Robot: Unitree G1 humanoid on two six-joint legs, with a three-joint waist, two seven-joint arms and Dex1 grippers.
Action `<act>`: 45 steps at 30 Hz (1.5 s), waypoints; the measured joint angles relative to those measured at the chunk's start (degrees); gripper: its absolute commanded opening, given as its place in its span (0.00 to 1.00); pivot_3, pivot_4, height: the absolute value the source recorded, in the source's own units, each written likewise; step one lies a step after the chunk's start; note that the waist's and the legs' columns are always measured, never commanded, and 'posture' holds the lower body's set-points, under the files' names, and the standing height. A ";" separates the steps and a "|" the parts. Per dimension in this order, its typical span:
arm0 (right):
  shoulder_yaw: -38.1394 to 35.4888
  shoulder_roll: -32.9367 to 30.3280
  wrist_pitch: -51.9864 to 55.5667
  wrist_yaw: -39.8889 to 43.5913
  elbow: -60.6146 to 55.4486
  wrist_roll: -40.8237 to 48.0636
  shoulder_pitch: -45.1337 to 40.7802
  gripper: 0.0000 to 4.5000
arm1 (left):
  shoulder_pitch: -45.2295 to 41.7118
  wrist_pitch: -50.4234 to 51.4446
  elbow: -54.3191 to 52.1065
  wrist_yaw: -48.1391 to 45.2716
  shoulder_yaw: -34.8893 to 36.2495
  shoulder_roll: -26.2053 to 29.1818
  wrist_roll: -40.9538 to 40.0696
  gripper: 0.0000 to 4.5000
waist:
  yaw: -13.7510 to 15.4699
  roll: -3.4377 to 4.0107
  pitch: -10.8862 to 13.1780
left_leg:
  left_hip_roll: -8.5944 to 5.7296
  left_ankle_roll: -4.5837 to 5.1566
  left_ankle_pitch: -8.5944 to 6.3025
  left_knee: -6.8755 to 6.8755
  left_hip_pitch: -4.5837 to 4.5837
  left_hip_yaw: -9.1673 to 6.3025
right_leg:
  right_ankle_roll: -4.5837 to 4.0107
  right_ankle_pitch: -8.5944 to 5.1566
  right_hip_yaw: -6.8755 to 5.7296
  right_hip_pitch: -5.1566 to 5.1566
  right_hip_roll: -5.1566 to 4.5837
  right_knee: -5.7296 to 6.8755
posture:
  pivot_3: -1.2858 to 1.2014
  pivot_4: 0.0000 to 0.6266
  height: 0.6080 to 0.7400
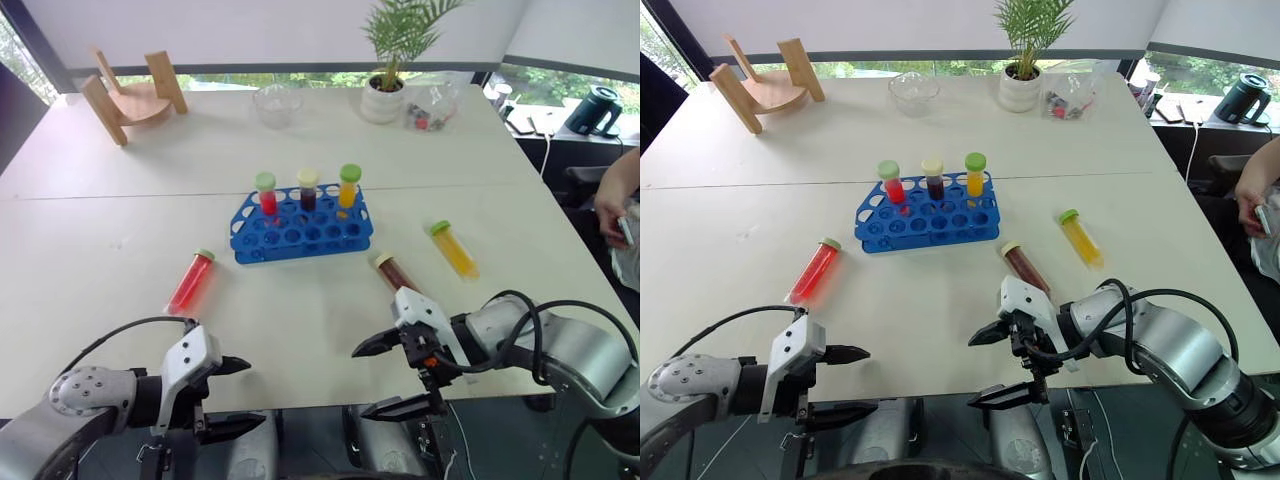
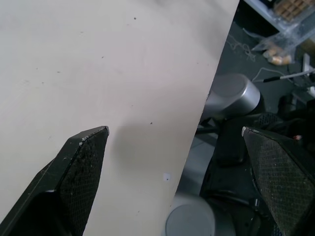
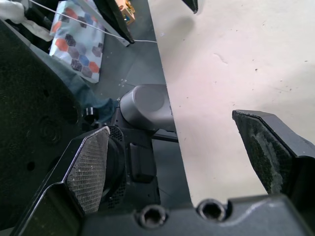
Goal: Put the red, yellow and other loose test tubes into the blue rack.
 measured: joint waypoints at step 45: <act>20.52 -4.47 4.52 10.57 69.46 -30.60 -54.36 0.98 | -52.69 -2.13 19.36 -10.90 -11.16 9.98 3.90 1.00 | -0.44 0.24 0.13 | 0.05 0.53 -0.30 0.03 -1.10 0.31 | 0.20 0.07 0.17 -1.37 0.09 0.26 | 0.52 0.24 1.00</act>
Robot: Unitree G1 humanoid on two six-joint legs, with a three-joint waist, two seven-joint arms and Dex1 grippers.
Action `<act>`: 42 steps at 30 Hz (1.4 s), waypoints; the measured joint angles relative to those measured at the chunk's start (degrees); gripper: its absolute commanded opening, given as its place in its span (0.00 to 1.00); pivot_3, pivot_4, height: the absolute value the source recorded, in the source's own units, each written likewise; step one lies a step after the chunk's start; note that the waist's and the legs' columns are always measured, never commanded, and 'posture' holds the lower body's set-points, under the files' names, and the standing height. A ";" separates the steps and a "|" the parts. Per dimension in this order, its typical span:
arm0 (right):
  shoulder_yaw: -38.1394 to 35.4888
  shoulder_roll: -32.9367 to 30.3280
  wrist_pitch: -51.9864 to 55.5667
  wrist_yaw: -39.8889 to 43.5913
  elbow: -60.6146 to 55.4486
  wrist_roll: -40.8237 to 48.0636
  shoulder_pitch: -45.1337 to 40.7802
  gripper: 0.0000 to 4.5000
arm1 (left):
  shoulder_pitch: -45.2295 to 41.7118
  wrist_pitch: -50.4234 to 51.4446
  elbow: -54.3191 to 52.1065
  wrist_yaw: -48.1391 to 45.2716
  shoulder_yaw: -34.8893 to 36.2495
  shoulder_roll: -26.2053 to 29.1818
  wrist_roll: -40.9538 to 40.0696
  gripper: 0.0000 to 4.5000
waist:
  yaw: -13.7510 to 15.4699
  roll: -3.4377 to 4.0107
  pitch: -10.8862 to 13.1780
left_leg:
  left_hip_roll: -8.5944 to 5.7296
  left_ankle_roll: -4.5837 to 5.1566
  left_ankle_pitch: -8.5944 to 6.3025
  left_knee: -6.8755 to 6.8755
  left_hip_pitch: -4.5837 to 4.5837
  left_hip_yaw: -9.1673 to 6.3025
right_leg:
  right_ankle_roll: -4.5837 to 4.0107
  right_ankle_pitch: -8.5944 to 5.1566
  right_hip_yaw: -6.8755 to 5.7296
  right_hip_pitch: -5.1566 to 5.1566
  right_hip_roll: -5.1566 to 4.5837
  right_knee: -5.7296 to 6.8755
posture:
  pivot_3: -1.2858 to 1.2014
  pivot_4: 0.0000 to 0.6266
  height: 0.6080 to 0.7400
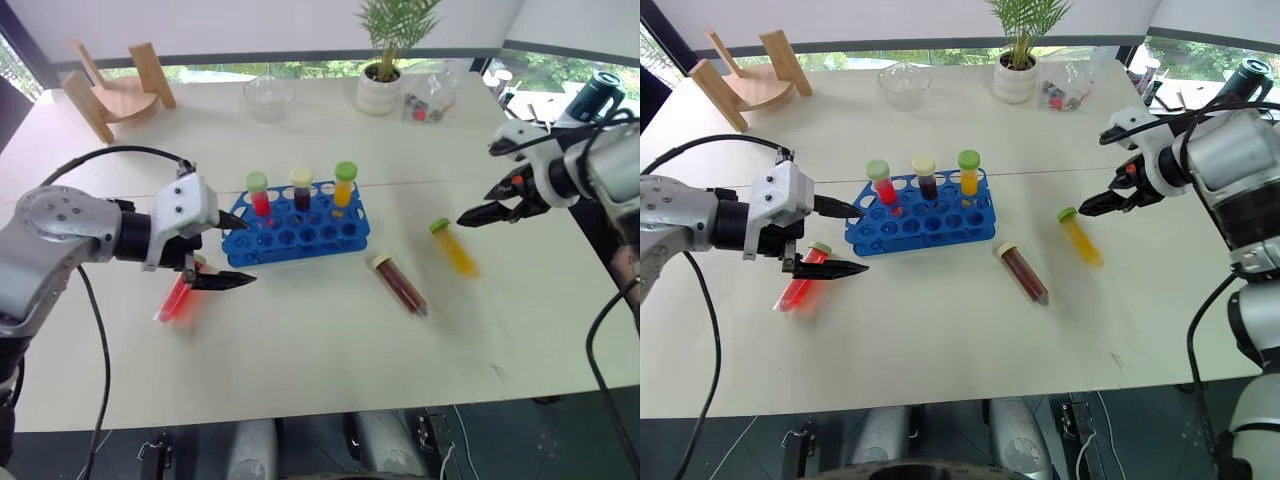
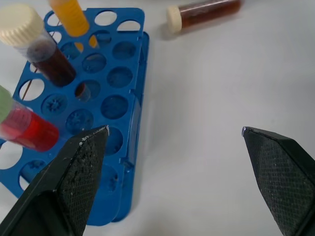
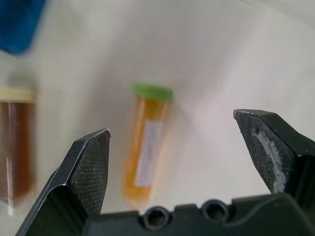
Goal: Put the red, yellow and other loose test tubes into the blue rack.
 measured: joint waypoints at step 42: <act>-40.16 49.48 -26.81 -32.98 -40.35 7.91 35.25 0.19 | 9.49 2.09 12.38 -4.72 10.01 1.19 1.17 1.00 | -0.73 -0.06 -0.06 | -0.13 -0.86 0.51 0.15 0.47 -0.40 | -0.05 -0.03 -0.26 0.36 -0.07 0.90 | 0.52 0.24 1.00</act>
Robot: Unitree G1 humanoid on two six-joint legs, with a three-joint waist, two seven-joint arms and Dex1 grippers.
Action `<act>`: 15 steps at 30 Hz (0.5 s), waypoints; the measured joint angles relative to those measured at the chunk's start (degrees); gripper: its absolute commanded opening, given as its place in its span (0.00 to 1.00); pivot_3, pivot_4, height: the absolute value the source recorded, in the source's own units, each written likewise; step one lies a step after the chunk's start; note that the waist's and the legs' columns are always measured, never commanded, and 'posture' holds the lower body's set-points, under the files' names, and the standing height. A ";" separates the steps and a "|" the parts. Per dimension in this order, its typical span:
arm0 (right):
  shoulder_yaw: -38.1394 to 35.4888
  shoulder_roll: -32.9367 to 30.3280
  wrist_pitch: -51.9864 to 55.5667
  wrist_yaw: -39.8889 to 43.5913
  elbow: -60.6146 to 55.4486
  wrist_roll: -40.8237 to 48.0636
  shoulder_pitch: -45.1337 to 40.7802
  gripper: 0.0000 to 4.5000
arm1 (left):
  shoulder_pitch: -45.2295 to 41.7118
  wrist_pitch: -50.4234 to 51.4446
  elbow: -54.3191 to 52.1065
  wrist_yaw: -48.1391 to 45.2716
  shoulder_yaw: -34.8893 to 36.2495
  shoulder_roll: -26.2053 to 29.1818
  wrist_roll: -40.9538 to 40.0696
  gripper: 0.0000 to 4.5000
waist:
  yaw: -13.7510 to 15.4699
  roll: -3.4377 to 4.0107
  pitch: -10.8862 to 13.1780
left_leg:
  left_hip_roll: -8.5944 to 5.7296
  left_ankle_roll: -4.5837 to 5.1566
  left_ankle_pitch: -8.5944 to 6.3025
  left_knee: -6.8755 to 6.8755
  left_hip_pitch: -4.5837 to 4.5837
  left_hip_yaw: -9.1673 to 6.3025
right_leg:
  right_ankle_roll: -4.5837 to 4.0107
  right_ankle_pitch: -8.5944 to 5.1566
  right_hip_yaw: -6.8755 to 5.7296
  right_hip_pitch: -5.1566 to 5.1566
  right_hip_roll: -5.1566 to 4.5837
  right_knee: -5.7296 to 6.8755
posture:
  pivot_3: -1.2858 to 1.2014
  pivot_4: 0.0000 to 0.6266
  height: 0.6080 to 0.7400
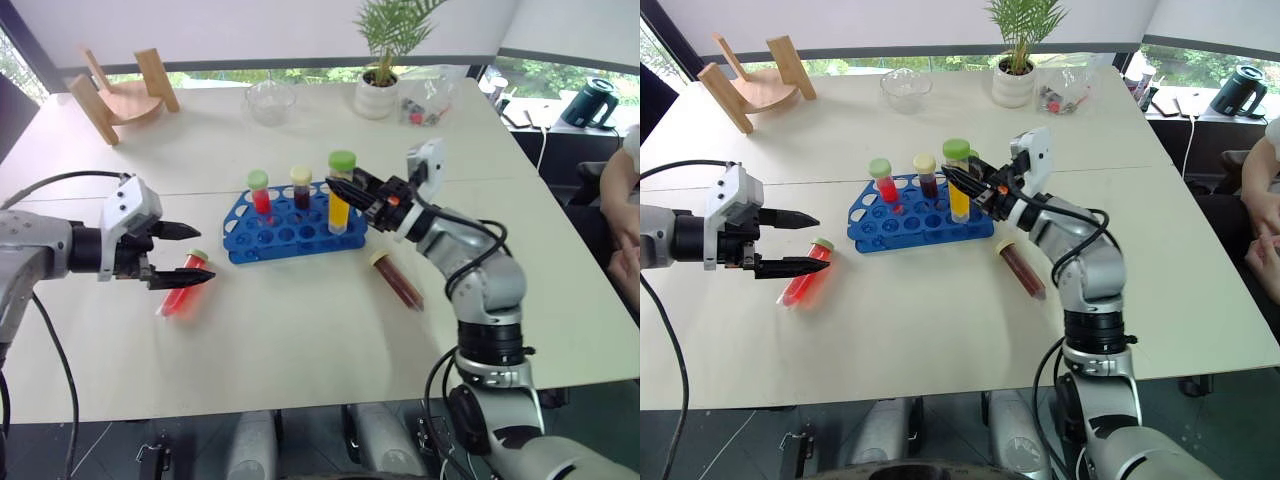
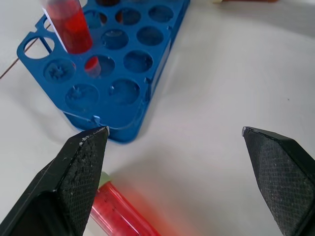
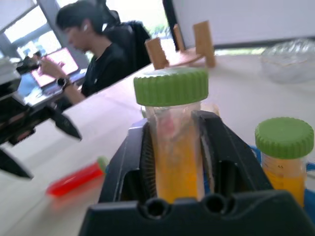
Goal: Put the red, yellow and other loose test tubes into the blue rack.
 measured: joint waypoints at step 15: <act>4.03 -0.08 -18.93 -6.75 9.82 -6.12 3.05 0.19 | -2.77 2.57 -1.23 0.17 -1.39 0.27 0.52 1.00 | -0.50 -0.01 -0.01 | 0.01 -0.08 0.05 -0.17 0.12 -0.04 | -0.03 -0.01 0.02 0.01 0.05 0.07 | 0.52 0.24 1.00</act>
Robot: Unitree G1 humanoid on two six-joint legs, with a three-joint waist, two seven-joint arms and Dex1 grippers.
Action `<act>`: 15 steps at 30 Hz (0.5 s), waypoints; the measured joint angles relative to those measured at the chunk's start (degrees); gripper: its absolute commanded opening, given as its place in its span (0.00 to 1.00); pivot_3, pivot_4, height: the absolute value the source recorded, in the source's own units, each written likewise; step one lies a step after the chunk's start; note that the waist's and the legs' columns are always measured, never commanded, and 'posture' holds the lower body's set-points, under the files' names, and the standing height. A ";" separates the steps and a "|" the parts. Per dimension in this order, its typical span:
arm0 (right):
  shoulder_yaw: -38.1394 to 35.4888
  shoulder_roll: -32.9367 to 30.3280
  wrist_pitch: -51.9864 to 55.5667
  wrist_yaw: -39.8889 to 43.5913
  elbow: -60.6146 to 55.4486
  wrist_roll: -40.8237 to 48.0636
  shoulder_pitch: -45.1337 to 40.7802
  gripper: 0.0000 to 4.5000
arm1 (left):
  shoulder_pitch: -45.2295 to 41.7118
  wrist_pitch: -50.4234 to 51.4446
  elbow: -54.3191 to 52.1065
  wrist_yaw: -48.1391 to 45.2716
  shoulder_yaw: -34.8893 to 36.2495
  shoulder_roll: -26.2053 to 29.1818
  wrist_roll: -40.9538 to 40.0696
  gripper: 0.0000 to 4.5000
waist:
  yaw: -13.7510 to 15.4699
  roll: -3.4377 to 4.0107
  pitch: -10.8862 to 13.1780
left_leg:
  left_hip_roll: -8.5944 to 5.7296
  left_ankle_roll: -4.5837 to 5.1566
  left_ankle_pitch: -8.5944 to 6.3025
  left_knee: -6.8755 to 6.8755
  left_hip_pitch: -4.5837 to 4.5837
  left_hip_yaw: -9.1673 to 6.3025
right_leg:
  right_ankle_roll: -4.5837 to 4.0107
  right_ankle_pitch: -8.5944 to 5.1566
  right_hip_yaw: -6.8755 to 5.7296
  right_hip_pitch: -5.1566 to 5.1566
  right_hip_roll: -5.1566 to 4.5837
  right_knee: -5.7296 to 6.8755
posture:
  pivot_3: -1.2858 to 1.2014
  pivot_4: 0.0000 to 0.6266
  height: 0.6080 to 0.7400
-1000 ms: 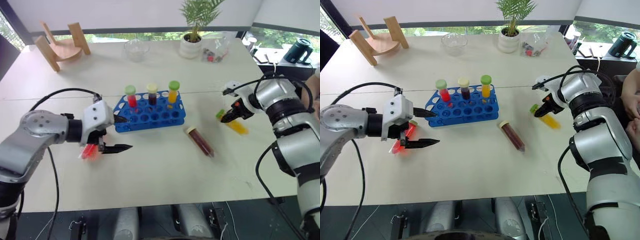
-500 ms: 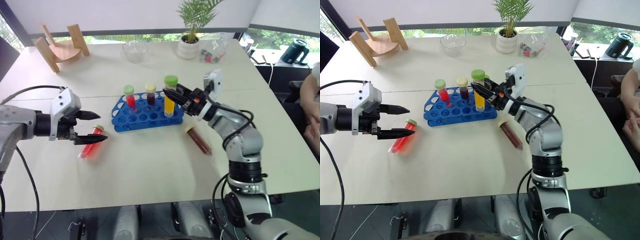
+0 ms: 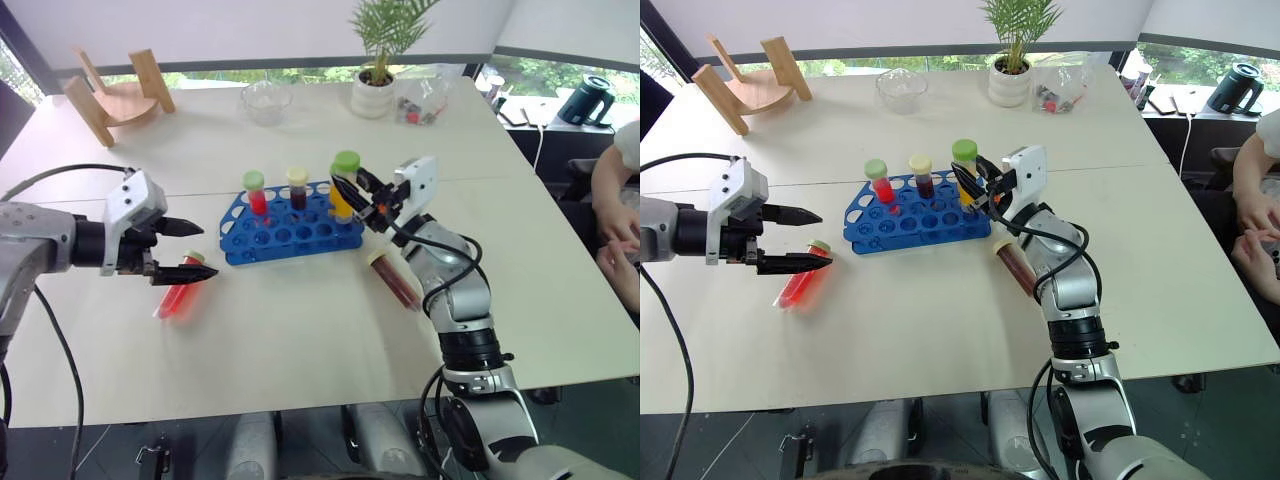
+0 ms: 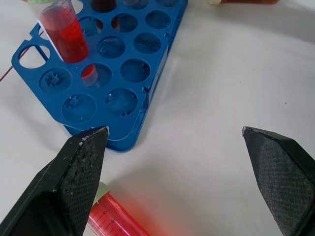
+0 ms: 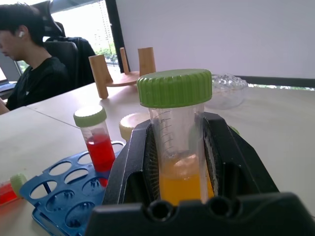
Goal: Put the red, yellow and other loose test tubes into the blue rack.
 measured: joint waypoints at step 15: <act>1.90 -0.96 -1.41 -0.23 -0.10 1.18 2.10 0.19 | -0.03 0.66 -0.38 1.09 -0.85 -0.11 0.99 1.00 | 0.04 -0.01 -0.01 | 0.00 0.00 0.00 0.00 0.06 0.01 | 0.00 0.00 0.01 0.04 0.00 0.02 | 0.52 0.24 1.00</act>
